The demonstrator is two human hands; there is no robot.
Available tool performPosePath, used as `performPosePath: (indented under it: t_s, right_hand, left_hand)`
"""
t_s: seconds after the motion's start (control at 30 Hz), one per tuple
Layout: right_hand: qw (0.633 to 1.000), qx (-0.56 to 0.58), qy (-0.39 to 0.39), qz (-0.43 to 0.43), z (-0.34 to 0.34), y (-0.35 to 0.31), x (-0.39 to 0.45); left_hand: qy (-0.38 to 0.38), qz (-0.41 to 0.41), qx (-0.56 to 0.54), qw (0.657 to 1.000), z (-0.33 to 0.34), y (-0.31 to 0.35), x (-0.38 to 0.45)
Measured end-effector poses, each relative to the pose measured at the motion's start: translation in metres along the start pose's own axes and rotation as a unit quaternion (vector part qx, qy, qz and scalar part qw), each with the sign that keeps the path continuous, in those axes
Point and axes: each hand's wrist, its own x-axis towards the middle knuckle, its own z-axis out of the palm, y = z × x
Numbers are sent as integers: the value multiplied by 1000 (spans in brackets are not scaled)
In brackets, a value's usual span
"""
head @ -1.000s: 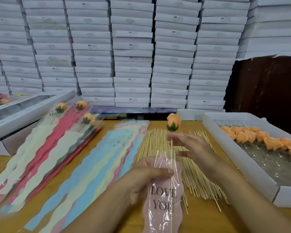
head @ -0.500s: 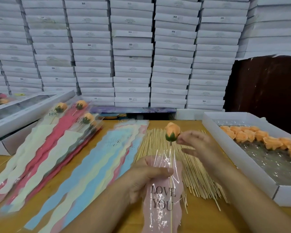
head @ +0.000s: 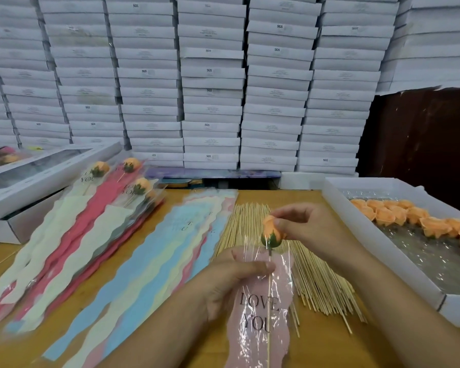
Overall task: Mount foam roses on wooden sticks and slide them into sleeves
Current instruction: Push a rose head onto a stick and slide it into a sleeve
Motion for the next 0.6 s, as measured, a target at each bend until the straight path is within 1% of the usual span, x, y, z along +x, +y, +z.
performPosePath:
  t_s: [0.3, 0.47, 0.6]
  right_hand:
    - [1000, -3, -11, -8, 3, 6, -4]
    - [1000, -6, -21, -16, 6, 6, -6]
    - [999, -3, -35, -18, 10, 4, -7]
  left_hand:
    - [46, -15, -16, 999, -1, -3, 5]
    - [25, -30, 5, 999, 1, -2, 3]
    - [43, -13, -22, 999, 6, 4, -1]
